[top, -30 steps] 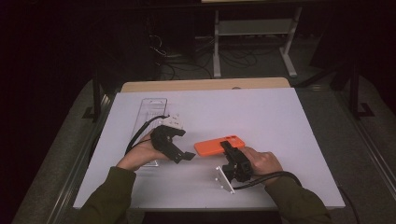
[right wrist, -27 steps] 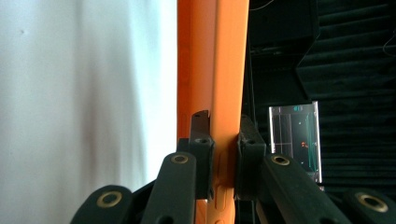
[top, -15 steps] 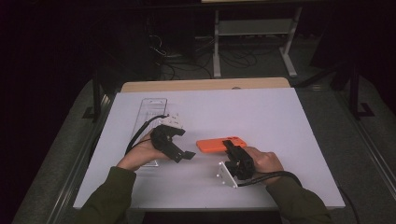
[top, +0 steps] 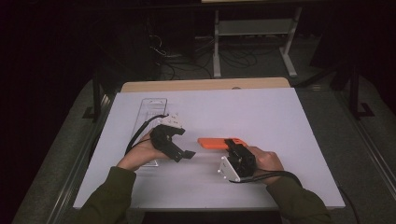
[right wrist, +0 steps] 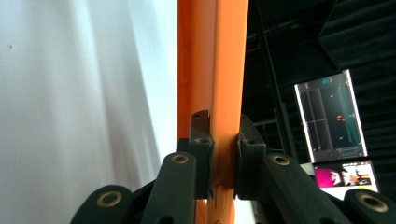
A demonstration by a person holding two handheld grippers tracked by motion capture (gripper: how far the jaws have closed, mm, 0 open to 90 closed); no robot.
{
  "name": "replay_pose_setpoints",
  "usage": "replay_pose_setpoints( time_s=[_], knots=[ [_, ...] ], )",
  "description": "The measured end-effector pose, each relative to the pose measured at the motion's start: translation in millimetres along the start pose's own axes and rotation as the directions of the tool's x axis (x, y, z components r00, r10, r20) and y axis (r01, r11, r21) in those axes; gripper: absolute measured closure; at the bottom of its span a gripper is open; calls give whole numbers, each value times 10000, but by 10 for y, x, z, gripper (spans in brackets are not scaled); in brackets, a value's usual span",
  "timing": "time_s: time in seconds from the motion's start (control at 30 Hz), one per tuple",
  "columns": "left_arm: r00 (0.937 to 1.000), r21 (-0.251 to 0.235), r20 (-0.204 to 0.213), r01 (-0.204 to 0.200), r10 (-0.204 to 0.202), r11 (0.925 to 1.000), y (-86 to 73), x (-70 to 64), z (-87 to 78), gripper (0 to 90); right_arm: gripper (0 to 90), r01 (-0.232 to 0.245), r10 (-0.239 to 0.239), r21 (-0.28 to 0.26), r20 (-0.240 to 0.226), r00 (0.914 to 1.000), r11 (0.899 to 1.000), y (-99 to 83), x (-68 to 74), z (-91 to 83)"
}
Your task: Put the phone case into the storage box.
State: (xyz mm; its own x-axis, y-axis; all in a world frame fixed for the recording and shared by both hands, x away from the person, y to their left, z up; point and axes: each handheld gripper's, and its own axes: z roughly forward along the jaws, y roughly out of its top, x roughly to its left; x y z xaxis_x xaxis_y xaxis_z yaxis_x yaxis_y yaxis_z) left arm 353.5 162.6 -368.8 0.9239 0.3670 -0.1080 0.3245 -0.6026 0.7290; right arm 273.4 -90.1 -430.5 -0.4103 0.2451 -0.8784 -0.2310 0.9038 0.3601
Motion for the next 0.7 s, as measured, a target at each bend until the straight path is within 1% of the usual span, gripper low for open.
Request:
replay_pose_setpoints(
  time_s=[0.03,0.07,0.1,0.13,0.17,0.2,0.27,0.3,0.37,0.43,0.47,0.53,0.7],
  knots=[
    [9999,97,-4,-122,122,9999,1,9,-6,0,789,-75,76,-13,109,9999,10000,-4,-3,4],
    [10000,64,-36,-88,88,9999,1,5,-4,0,789,-15,15,-16,18,10000,10000,-12,-23,7],
    [9999,87,-51,-119,120,9999,1,6,-6,0,789,147,-147,-64,33,9999,9999,-20,-37,11],
    [9999,75,-59,-127,127,9999,1,7,-7,0,789,-103,103,-27,76,9999,9999,-20,-34,10],
    [9999,109,-59,-98,99,9999,1,5,-10,0,789,-190,191,24,-32,9998,9998,-23,-47,8],
    [10000,102,-61,-8,8,9999,-1,-1,-10,0,789,-231,231,47,-19,9997,9997,-26,-51,7],
    [10000,110,-49,-37,37,9999,1,1,-10,0,789,-379,379,73,-57,9993,9993,-32,-64,7],
    [10000,69,-52,-5,5,10000,1,-2,-7,0,789,-482,483,101,-148,9987,9988,-33,-65,9],
    [10000,82,-55,-25,26,10000,2,-2,-9,0,789,-710,713,171,-125,9974,9973,-35,-79,6],
    [10000,55,-61,-13,13,10000,3,-2,-9,0,789,-771,774,163,-200,9968,9969,-39,-95,7],
    [10000,40,-62,4,-4,10000,2,-3,-8,0,789,-886,892,213,-243,9957,9958,-40,-94,5],
    [10000,53,-73,36,-35,10000,2,-4,-9,0,789,-938,941,172,-230,9953,9954,-46,-112,8],
    [9999,15,-104,60,-60,10000,2,-4,-9,0,789,-1269,1277,242,-381,9911,9916,-64,-147,15]
  ],
)
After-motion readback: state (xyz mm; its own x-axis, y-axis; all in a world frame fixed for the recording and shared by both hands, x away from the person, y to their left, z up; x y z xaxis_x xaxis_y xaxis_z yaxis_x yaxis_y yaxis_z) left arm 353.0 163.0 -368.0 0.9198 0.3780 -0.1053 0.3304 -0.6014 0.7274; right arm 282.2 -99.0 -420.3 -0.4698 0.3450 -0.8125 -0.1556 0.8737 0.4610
